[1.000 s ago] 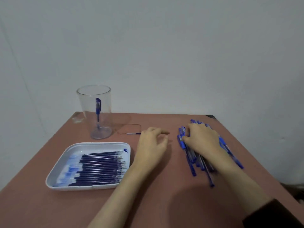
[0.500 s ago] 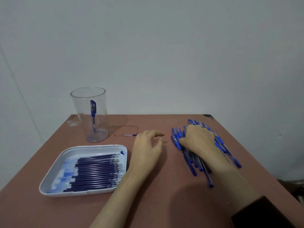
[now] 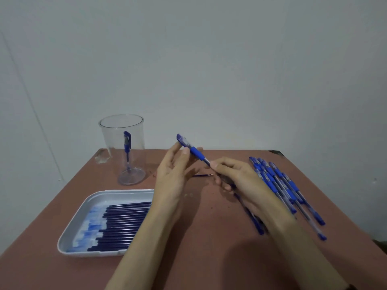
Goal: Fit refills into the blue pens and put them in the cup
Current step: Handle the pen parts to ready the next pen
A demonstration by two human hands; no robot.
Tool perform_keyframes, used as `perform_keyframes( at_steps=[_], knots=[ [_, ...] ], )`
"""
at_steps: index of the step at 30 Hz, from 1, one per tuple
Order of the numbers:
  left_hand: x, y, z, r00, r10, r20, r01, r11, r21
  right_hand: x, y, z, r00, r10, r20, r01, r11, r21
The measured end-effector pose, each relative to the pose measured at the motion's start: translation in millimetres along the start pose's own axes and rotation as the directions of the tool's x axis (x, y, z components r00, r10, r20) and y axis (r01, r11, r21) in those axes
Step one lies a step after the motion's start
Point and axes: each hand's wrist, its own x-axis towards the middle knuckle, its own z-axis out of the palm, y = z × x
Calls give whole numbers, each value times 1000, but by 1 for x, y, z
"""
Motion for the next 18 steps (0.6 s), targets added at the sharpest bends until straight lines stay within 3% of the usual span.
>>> perform_keyframes(
  at_steps=[4, 9, 12, 18],
  knots=[
    [0, -2, -5, 999, 51, -15, -48, 988, 147, -4, -3, 4, 996, -53, 71, 59, 995, -79],
    [-2, -5, -1, 999, 23, 43, -29, 987, 155, -2, 5, 8, 966, -252, -66, 225, 935, -275],
    [-2, -5, -3, 994, 101, 31, -106, 969, 224, -3, 9, 9, 933, -351, -79, 293, 867, -403],
    [-2, -7, -2, 997, 67, 23, -71, 959, 276, -3, 14, 12, 890, -447, -88, 342, 784, -518]
  ],
)
